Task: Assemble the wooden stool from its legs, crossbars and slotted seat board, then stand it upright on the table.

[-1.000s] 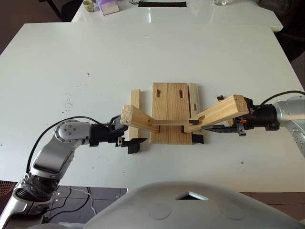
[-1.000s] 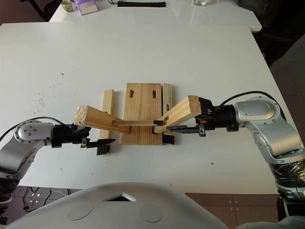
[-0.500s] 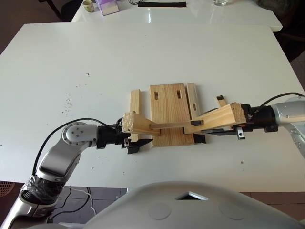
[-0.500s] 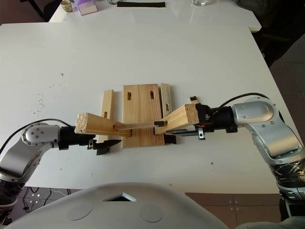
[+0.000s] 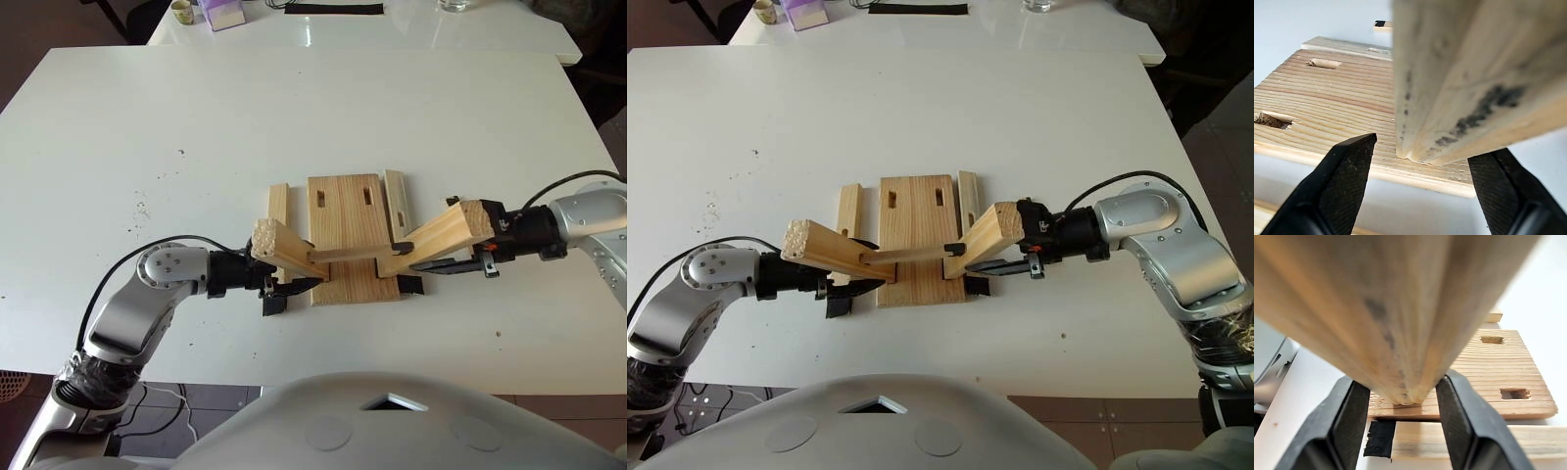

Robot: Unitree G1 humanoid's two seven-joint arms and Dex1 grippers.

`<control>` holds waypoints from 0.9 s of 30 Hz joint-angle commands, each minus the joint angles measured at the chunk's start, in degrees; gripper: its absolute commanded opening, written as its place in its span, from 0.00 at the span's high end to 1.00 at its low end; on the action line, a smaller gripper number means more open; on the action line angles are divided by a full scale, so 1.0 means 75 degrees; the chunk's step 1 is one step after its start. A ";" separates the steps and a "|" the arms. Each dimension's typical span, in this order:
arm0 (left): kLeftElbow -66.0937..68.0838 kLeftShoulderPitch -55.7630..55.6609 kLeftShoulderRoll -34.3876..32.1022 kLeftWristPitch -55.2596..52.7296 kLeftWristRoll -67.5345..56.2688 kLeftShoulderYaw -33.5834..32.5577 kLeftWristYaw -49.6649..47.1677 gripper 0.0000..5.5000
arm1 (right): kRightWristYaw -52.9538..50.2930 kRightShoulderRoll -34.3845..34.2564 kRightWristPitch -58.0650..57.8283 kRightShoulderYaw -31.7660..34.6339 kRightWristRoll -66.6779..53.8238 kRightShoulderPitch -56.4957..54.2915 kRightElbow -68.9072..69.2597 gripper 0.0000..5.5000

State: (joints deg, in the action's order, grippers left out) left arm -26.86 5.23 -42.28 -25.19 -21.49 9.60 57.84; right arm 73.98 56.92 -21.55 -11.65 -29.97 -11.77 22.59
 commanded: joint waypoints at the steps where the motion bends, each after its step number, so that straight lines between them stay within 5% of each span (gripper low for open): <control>1: -0.0107 -0.0374 0.0130 -0.0082 0.0033 0.0096 -0.0184 0.41 | 0.0571 -0.0001 -0.0293 -0.0943 0.0498 0.0000 0.0074 0.64; 12: -0.0509 -0.1151 0.0384 -0.0560 0.0044 0.0505 -0.0150 0.41 | 0.0306 -0.0160 -0.0279 -0.1751 0.1240 0.0104 -0.0581 0.64; 27: 0.2141 -0.1623 -0.0286 0.0260 0.0006 -0.0305 0.1044 0.41 | -0.0242 -0.0162 0.0239 -0.1888 0.1433 0.0492 -0.0921 0.64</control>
State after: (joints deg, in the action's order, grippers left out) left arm -15.07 -3.58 -43.89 -23.47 -21.51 10.56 66.05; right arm 70.25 54.91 -16.04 -17.38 -28.00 -13.66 17.64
